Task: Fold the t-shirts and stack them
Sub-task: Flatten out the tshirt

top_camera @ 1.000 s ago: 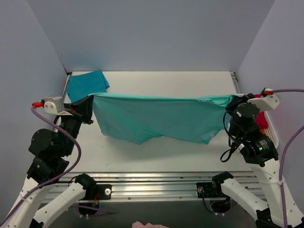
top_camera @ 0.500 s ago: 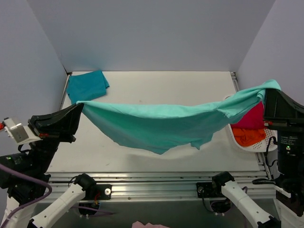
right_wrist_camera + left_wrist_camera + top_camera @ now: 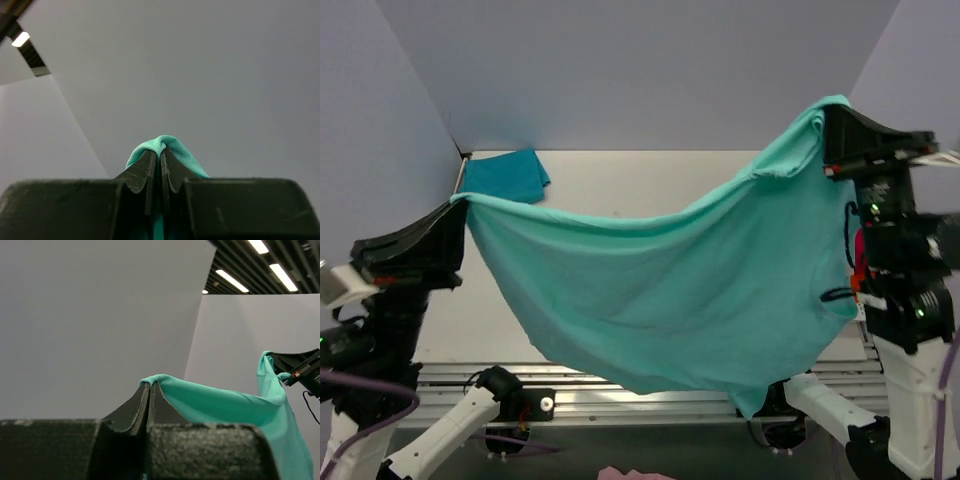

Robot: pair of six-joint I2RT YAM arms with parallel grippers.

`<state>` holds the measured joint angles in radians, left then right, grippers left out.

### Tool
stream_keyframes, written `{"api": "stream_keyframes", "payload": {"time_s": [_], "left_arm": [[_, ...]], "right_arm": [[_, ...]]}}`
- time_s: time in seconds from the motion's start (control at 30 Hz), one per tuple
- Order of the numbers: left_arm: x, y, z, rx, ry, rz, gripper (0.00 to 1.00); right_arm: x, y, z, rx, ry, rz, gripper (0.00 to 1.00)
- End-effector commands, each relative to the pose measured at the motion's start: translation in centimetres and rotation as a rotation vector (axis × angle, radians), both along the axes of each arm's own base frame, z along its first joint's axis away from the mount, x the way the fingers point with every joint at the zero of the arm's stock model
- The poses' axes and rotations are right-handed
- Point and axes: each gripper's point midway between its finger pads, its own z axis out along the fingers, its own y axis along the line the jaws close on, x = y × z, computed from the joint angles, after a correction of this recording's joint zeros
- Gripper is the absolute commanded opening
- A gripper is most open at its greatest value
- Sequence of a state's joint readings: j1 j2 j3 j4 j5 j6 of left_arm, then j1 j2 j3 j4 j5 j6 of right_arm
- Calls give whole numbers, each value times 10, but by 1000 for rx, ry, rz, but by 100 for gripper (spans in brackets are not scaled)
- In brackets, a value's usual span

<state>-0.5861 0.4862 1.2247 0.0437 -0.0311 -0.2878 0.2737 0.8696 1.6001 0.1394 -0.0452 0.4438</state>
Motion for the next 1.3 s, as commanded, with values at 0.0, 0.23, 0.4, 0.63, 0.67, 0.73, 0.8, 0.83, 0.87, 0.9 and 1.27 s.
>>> {"api": "stream_keyframes", "payload": {"time_s": [0.0, 0.23, 0.4, 0.63, 0.67, 0.73, 0.8, 0.83, 0.87, 0.9, 1.27], "left_arm": [[82, -19, -40, 43, 175, 153, 2], [208, -54, -162, 165, 445, 323, 2], [326, -50, -295, 244, 685, 370, 2], [476, -41, -440, 371, 957, 417, 2], [487, -40, -473, 381, 1014, 401, 2], [502, -37, -471, 355, 1044, 361, 2], [519, -26, -465, 326, 1046, 390, 23], [525, -23, -466, 324, 1060, 393, 43], [542, -18, -455, 313, 1043, 397, 65], [543, -15, -462, 330, 1086, 397, 94], [529, 22, -362, 217, 913, 531, 94]], "right_arm": [[99, 7, -68, -28, 234, -101, 0], [230, 17, -268, -30, 631, -231, 0], [289, 25, -385, -31, 790, -280, 0], [389, 47, -524, -97, 998, -297, 0], [409, 50, -508, -81, 958, -288, 0], [428, 48, -546, -98, 1016, -293, 2], [451, 46, -534, -79, 994, -307, 48], [458, 42, -552, -79, 1017, -322, 67], [464, 40, -551, -74, 1013, -331, 99], [475, 38, -536, -59, 983, -346, 100], [467, 2, -455, -62, 862, -464, 100]]}}
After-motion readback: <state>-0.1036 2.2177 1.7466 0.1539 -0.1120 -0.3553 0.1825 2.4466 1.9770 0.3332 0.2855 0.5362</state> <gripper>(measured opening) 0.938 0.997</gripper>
